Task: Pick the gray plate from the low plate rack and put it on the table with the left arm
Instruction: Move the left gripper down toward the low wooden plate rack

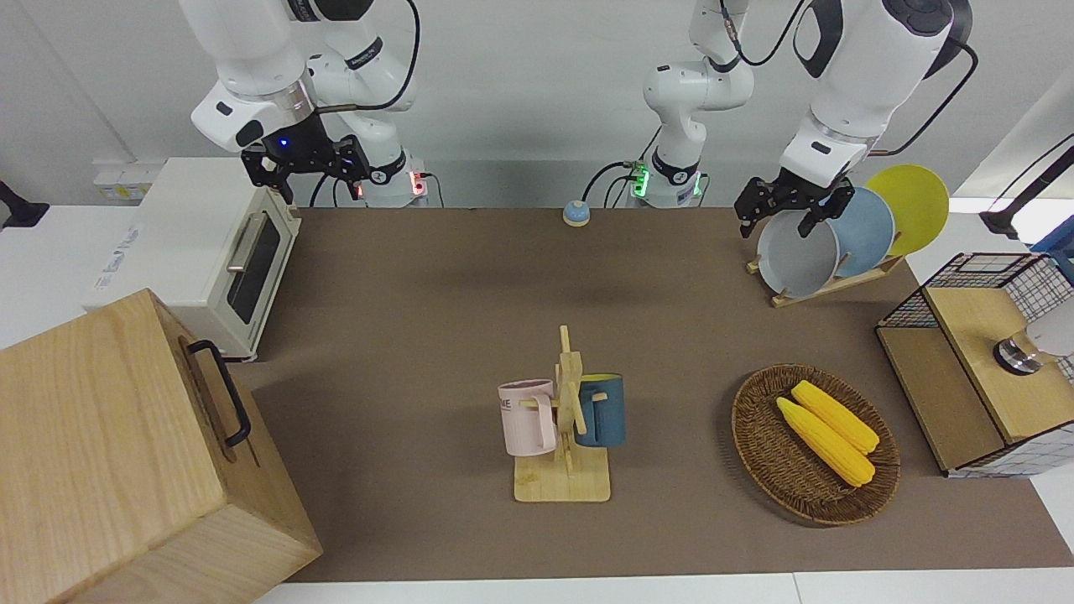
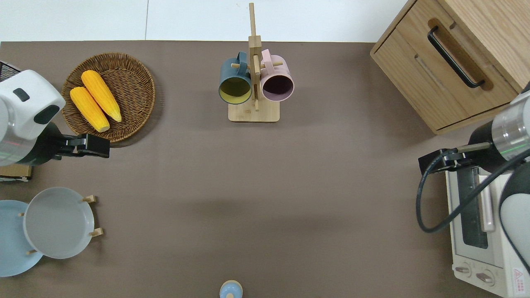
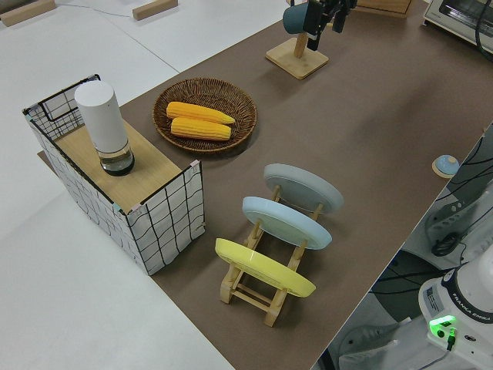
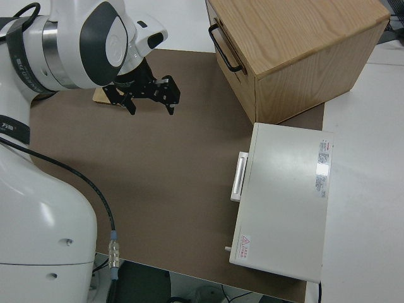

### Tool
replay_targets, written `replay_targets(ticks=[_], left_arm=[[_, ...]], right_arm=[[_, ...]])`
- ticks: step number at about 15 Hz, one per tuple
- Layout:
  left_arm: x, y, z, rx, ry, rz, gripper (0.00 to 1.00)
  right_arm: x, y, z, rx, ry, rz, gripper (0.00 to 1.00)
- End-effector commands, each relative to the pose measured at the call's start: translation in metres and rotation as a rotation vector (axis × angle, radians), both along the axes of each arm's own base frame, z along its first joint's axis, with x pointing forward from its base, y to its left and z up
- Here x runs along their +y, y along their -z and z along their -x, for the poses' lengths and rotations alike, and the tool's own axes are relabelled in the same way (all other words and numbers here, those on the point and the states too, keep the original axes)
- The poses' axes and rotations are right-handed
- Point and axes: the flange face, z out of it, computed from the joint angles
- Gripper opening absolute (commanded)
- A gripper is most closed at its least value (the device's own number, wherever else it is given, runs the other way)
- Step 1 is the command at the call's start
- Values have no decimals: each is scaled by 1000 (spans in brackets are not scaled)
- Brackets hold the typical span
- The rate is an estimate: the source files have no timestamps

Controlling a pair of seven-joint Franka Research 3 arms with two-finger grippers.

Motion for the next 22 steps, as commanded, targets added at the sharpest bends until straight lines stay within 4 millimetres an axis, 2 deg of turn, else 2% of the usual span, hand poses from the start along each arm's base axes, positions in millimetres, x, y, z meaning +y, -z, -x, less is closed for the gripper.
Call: replay_targets(ticks=[1, 9, 15, 18, 20, 22], left_arm=[[-2, 1, 2, 26, -6, 9, 993], [1, 9, 10, 60, -14, 1, 993], [0, 14, 58, 43, -14, -15, 991], [4, 27, 90, 26, -22, -2, 993], [10, 33, 99, 23, -29, 1, 993], [25, 39, 101, 32, -56, 7, 991]], right_arm=[[-2, -4, 2, 0, 14, 8, 983], [-2, -3, 2, 2, 14, 8, 983], [-2, -4, 2, 0, 14, 8, 983], [-2, -4, 2, 0, 14, 8, 983], [-2, -4, 2, 0, 14, 8, 983], [-2, -3, 2, 2, 14, 8, 983]])
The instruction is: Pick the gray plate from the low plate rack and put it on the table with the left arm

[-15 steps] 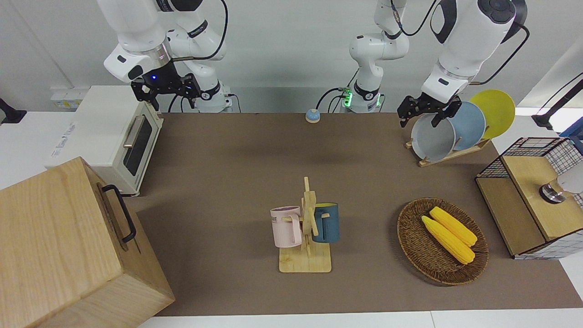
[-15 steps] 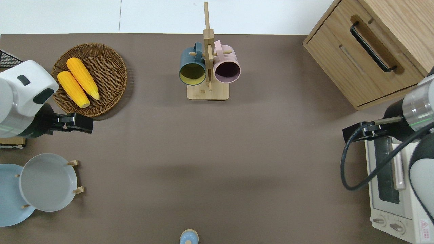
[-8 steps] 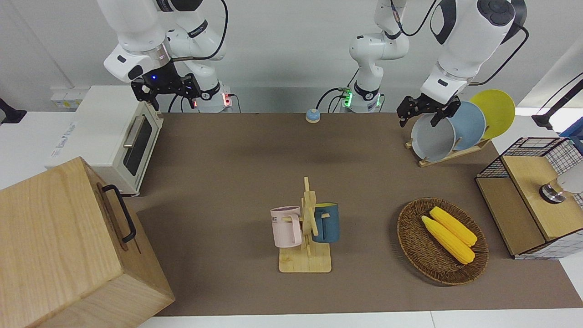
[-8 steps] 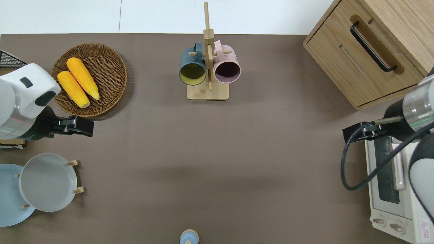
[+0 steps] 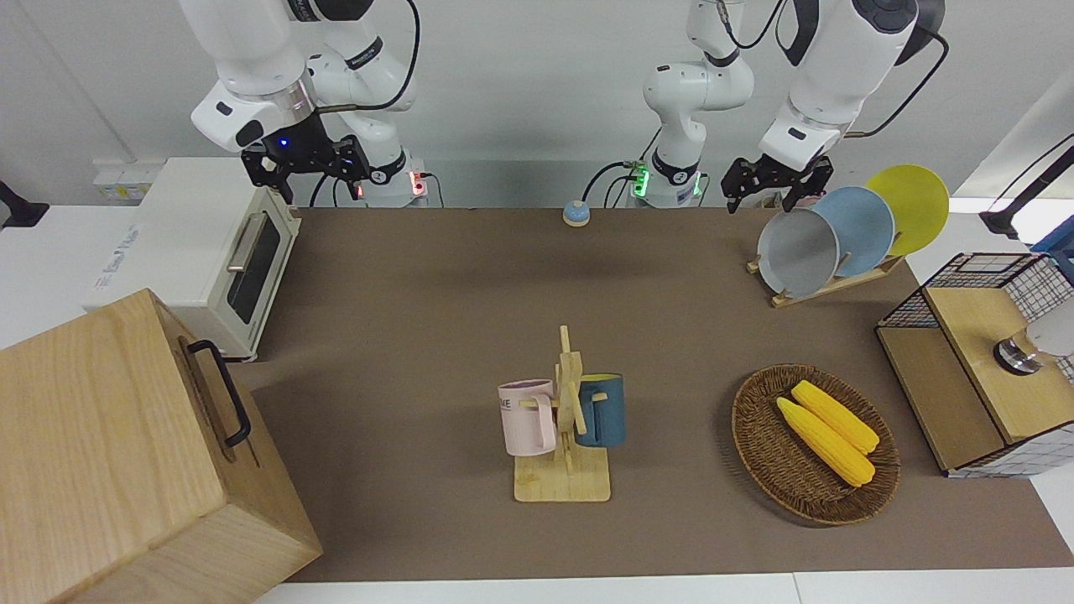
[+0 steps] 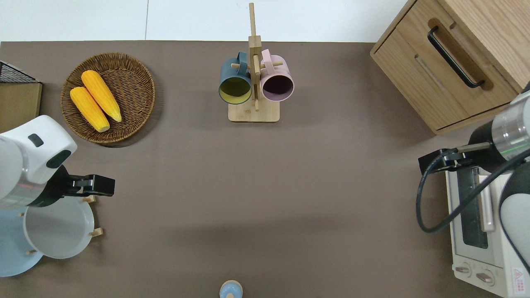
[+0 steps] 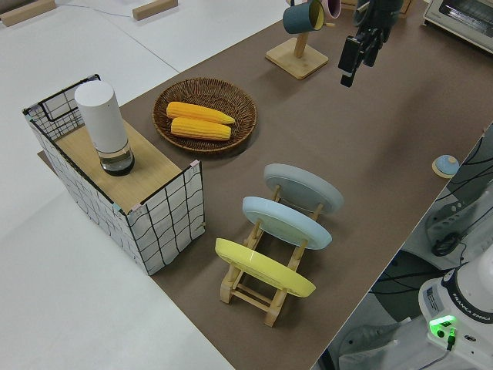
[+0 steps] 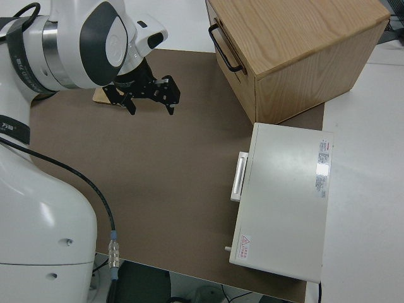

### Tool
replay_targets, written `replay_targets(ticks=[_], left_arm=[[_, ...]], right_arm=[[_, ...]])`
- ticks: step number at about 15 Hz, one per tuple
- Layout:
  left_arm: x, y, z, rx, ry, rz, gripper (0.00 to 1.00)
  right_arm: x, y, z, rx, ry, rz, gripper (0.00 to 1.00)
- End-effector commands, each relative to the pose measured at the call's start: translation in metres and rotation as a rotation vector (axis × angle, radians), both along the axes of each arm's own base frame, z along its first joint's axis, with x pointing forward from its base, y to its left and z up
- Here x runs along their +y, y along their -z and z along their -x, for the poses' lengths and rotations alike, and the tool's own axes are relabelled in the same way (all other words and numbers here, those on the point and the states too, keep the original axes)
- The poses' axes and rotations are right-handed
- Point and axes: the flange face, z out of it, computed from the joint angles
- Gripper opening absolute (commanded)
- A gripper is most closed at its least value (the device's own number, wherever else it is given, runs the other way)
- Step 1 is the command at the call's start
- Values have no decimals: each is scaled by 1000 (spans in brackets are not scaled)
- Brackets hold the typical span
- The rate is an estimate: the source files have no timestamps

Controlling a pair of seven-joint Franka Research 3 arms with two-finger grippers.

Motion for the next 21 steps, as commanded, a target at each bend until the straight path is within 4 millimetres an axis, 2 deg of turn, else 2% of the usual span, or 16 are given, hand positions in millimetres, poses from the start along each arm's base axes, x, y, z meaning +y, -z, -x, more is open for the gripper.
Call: replay_targets(ticks=[1, 8, 10, 12, 14, 21], left_arm=[[23, 12, 13, -10, -38, 16, 993], [105, 14, 13, -42, -167, -60, 995], [125, 21, 15, -41, -194, -97, 995], [136, 27, 16, -49, -204, -126, 995], [150, 45, 21, -38, -223, -144, 995], [172, 97, 30, -43, -163, -207, 993]], right_arm=[[-2, -4, 2, 0, 14, 8, 983], [-2, -4, 2, 0, 14, 8, 983], [-2, -3, 2, 2, 14, 8, 983], [-2, -4, 2, 0, 14, 8, 983], [-2, -4, 2, 0, 14, 8, 983], [-2, -3, 2, 2, 14, 8, 983]])
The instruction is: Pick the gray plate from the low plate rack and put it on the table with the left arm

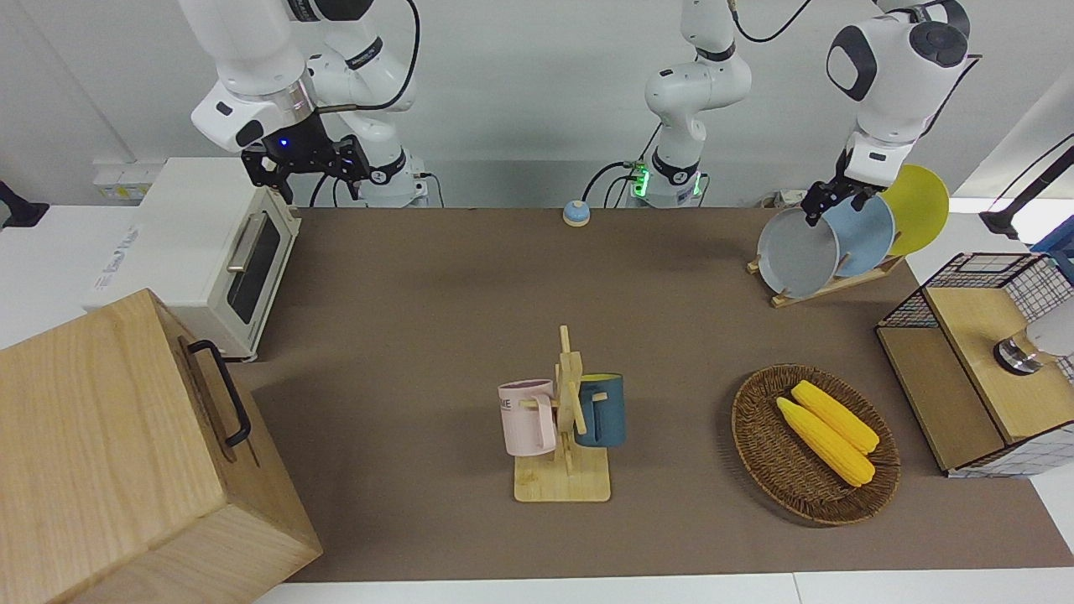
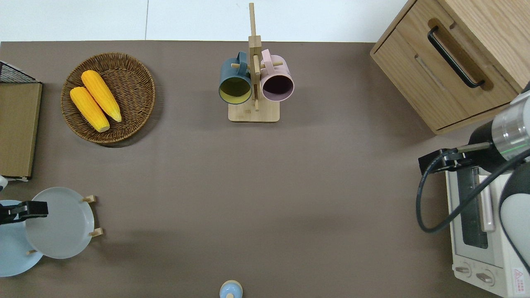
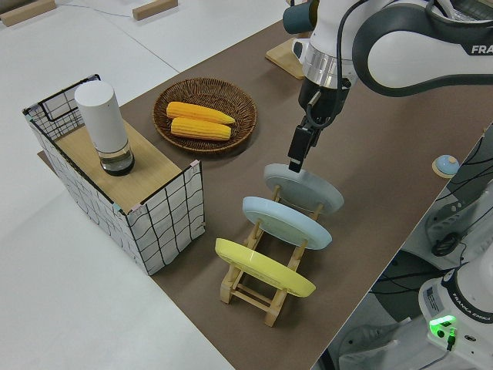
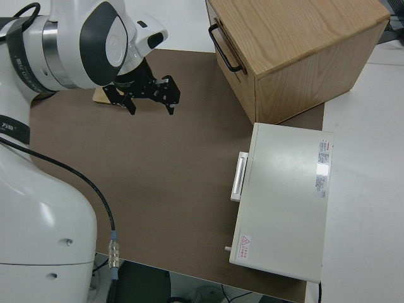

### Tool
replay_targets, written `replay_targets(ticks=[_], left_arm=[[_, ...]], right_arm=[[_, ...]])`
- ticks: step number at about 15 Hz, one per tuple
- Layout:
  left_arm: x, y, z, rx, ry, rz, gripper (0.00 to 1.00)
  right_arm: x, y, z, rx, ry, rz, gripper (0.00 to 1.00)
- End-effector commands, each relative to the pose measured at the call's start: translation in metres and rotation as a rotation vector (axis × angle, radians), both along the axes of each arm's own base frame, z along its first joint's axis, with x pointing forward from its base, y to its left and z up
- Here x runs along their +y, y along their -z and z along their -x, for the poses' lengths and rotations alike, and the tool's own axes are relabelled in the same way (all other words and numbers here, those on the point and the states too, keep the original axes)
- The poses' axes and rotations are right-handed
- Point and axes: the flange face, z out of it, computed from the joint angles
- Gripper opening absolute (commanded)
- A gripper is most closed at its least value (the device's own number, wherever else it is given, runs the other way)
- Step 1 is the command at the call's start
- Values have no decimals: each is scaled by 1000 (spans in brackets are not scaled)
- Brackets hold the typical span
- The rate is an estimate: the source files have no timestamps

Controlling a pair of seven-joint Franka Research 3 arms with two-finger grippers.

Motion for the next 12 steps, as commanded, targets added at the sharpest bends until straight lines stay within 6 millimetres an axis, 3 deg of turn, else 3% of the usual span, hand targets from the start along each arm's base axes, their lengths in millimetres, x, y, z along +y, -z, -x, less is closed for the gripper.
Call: replay_targets(ticks=[1, 5, 6, 7, 10, 12], left_arm=[[10, 23, 14, -8, 50, -18, 991], [21, 39, 17, 9, 70, -12, 973], [21, 39, 17, 9, 72, -12, 898], [21, 42, 17, 16, 70, -10, 671], [21, 48, 16, 28, 70, -6, 208], [20, 48, 16, 28, 71, -7, 57]], right_arm=[[-2, -4, 2, 0, 14, 8, 983], [-2, -4, 2, 0, 14, 9, 983], [-3, -4, 2, 0, 16, 8, 983], [-3, -4, 2, 0, 16, 8, 983], [-2, -4, 2, 0, 14, 8, 983], [-2, -3, 2, 2, 14, 8, 983]])
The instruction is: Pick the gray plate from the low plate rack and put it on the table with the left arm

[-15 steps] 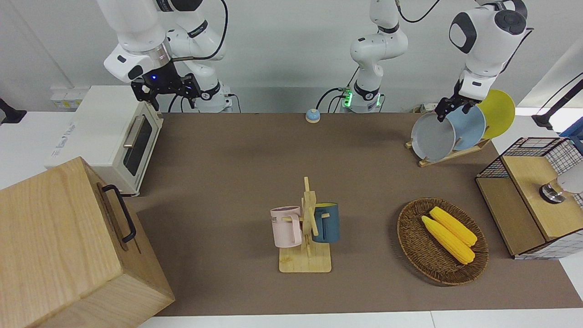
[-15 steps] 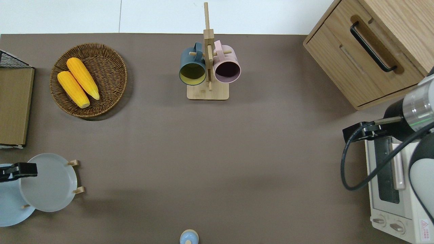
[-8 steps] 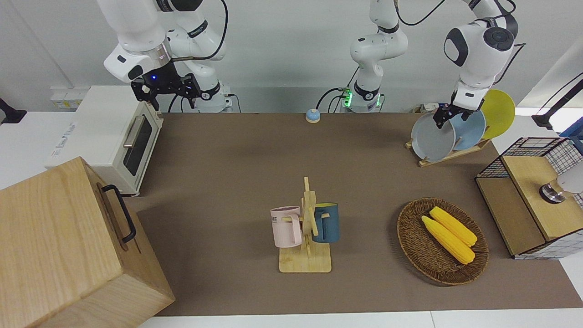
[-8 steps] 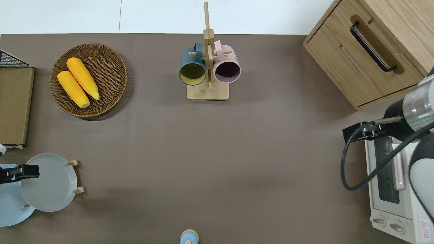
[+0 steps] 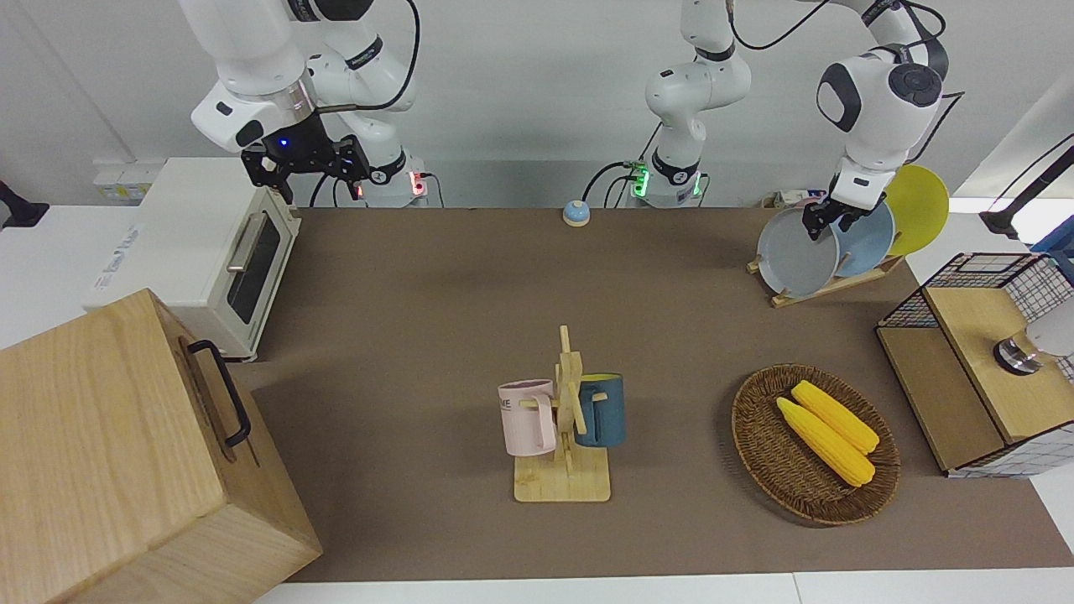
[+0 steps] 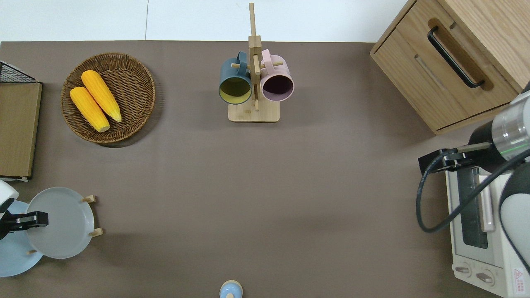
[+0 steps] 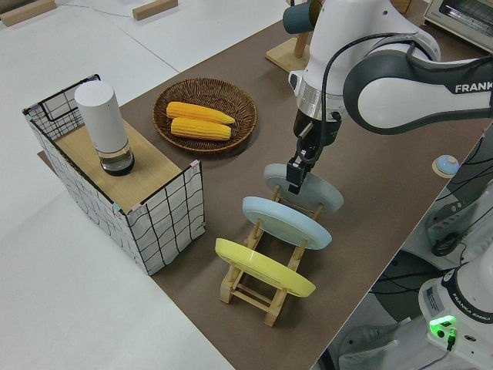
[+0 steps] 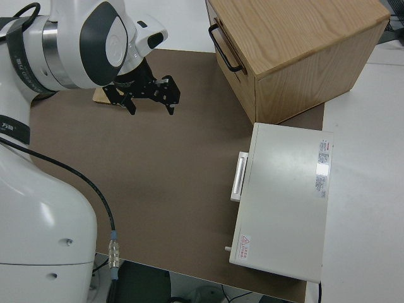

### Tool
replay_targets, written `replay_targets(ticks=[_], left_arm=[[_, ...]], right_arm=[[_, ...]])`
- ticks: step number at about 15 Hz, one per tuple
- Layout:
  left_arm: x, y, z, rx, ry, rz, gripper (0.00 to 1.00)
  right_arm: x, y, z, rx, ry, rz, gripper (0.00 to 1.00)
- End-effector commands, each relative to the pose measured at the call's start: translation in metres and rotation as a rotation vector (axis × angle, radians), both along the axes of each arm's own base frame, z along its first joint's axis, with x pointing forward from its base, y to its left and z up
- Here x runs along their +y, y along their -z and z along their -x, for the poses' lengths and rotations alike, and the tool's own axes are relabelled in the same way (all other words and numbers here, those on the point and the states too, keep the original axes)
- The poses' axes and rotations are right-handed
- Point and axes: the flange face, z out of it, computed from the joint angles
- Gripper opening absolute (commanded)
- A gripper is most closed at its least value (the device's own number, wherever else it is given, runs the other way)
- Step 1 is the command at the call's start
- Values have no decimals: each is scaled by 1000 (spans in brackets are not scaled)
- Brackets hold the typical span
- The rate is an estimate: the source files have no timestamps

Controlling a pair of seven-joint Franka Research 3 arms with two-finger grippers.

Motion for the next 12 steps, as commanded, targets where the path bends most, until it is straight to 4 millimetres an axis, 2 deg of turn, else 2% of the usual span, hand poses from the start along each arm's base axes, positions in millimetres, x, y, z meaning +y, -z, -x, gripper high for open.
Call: replay_targets(ticks=[1, 4, 7, 12], left_arm=[[0, 5, 1, -3, 19, -12, 14], [0, 3, 1, -2, 20, -13, 4], [-1, -13, -1, -3, 17, -17, 4], [-9, -89, -9, 26, 4, -33, 6]], right_arm=[[-3, -4, 2, 0, 16, 8, 983], [-2, -4, 2, 0, 14, 8, 983], [-2, -4, 2, 0, 14, 8, 983], [-2, -3, 2, 2, 14, 8, 983]])
